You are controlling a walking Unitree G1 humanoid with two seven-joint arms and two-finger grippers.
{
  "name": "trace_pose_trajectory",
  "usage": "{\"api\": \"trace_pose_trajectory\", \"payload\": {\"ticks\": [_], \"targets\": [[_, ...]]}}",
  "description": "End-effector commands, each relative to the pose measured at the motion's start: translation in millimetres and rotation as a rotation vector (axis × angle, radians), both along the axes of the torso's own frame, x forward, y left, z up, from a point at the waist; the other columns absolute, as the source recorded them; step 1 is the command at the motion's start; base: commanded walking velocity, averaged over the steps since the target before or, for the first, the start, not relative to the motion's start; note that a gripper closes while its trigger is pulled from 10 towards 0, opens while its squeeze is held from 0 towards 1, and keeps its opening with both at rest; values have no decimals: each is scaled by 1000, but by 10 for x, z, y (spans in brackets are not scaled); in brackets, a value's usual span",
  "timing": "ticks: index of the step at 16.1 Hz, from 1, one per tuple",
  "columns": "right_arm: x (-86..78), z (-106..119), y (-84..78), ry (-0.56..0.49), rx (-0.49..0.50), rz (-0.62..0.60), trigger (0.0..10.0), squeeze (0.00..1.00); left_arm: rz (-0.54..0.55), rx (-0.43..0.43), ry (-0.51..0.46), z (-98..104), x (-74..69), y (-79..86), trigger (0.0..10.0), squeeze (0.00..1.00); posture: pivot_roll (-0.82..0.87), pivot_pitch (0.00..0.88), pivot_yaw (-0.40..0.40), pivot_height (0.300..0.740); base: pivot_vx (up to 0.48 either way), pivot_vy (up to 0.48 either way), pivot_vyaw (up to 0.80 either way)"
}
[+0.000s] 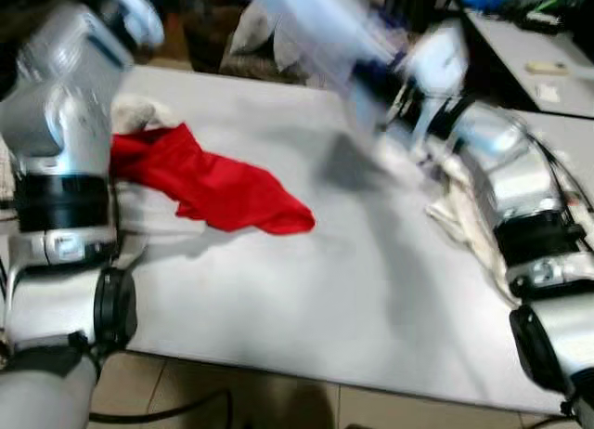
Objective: Hang hanger
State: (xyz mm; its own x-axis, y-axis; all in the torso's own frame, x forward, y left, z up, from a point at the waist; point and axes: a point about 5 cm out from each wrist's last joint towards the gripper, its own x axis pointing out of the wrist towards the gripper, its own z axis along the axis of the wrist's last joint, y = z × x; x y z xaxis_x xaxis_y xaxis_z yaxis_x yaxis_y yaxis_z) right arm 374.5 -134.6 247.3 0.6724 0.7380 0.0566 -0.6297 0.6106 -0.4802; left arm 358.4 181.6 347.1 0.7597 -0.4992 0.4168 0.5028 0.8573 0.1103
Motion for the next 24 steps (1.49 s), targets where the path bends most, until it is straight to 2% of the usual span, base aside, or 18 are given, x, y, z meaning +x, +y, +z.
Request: {"api": "trace_pose_trajectory", "payload": {"ticks": [1,2,3,4,5,8,9,11,14,16,18,19,20,21,22,23,24], "targets": [[-124,-130,136,30,-37,130,10000,0,101,109,128,-411,75,88,10000,0,40,0,-31,740,326,0,0],[-333,-396,135,127,-79,229,10000,0,155,276,257,-905,51,103,10000,0,32,0,-20,740,251,0,0],[-449,-467,107,154,-110,268,10000,0,179,361,306,-1071,14,135,10000,0,27,0,-14,740,0,0,0],[-485,-482,95,161,-121,280,10000,0,187,386,320,-1115,1,150,10000,0,26,0,-12,740,0,0,0],[-606,-495,37,190,-146,315,10000,0,175,457,358,-1199,-53,193,10000,0,25,0,-11,740,0,0,0],[-934,-581,-103,288,-254,394,10000,0,79,533,457,-1316,-180,228,10000,0,30,0,-22,740,0,0,0],[-1073,-613,-165,343,-293,413,10000,0,66,565,461,-1331,-197,227,10000,1000,30,0,-22,740,0,0,0],[-1196,-621,-263,401,-347,424,10000,0,66,595,474,-1335,-187,248,10000,1000,24,0,-15,740,0,0,0],[-1354,-458,-588,469,-371,350,10000,0,88,588,500,-1289,-182,373,10000,1000,14,0,-7,740,0,0,0],[-1383,-350,-703,459,-313,301,10000,0,68,548,503,-1260,-232,456,10000,1000,16,0,-12,740,0,0,0],[-1459,-167,-851,435,-152,254,10000,0,-48,448,490,-1161,-382,558,10000,1000,17,0,-18,740,0,0,0],[-1472,-153,-863,434,-133,250,10000,0,-71,439,489,-1151,-407,566,10000,1000,18,0,-20,740,0,0,0],[-1533,-136,-878,439,-76,248,10000,0,-143,396,462,-1094,-487,569,10000,1000,20,0,-26,740,0,0,0],[-1567,-125,-886,433,-20,232,10000,0,-118,338,410,-1006,-478,604,10000,1000,23,0,-30,740,0,0,0],[-1527,-100,-911,396,44,152,10000,0,-69,246,352,-890,-430,627,10000,706,26,0,-34,740,0,0,0],[-1450,-89,-951,378,98,50,10000,0,-43,175,311,-800,-404,628,10000,0,25,0,-34,740,0,0,0],[-1369,-99,-989,369,124,-39,10000,0,-34,123,288,-741,-383,613,10000,0,23,0,-32,740,0,0,0]]}}
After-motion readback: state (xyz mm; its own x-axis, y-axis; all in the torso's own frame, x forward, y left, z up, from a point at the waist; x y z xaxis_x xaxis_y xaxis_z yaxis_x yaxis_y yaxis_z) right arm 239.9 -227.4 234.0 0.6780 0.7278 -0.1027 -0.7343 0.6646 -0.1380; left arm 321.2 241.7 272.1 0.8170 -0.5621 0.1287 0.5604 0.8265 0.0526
